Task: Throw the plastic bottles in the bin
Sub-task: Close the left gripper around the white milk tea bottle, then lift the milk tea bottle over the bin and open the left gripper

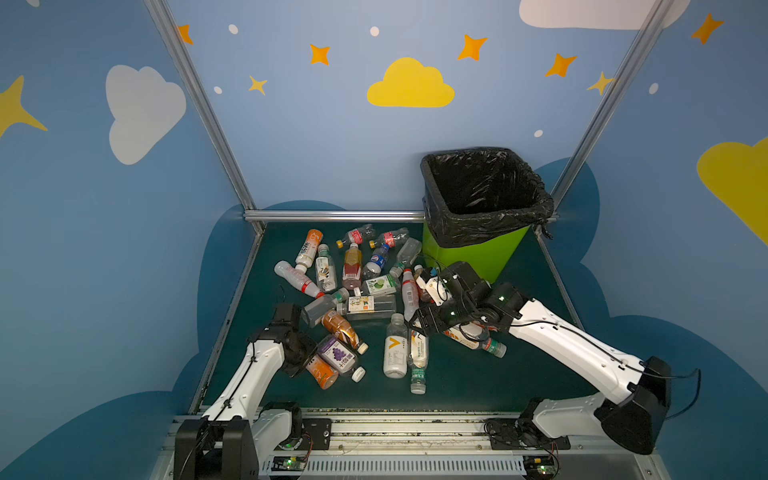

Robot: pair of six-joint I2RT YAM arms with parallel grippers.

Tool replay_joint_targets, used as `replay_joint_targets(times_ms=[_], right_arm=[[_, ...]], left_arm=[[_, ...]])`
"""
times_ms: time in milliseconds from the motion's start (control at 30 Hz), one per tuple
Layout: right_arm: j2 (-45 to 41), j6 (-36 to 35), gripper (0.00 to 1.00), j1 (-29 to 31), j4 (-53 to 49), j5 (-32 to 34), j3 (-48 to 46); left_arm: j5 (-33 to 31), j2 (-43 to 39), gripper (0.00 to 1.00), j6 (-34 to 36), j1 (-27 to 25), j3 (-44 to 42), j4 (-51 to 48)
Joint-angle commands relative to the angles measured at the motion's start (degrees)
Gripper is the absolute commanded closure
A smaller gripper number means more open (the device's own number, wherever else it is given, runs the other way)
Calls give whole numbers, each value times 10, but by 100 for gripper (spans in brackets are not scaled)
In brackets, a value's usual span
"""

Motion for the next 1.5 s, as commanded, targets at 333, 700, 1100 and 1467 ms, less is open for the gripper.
replay_joint_targets(times_ms=[333,700,1100,1467], right_arm=[[-51,100,16,-31,-48,49,-77],[-151,156,16,-72,-82,67,-148],[-161,150,16,-86,-98,104,-112],[-164,149,15,-100,-71,93,-132]], left_arm=[[17,-26,55,47,8,192,-84],[196,107,58,11,-29,446,65],[221,686,52,29,-265,1374,122],[161,603,0,173,-270,1319,53]])
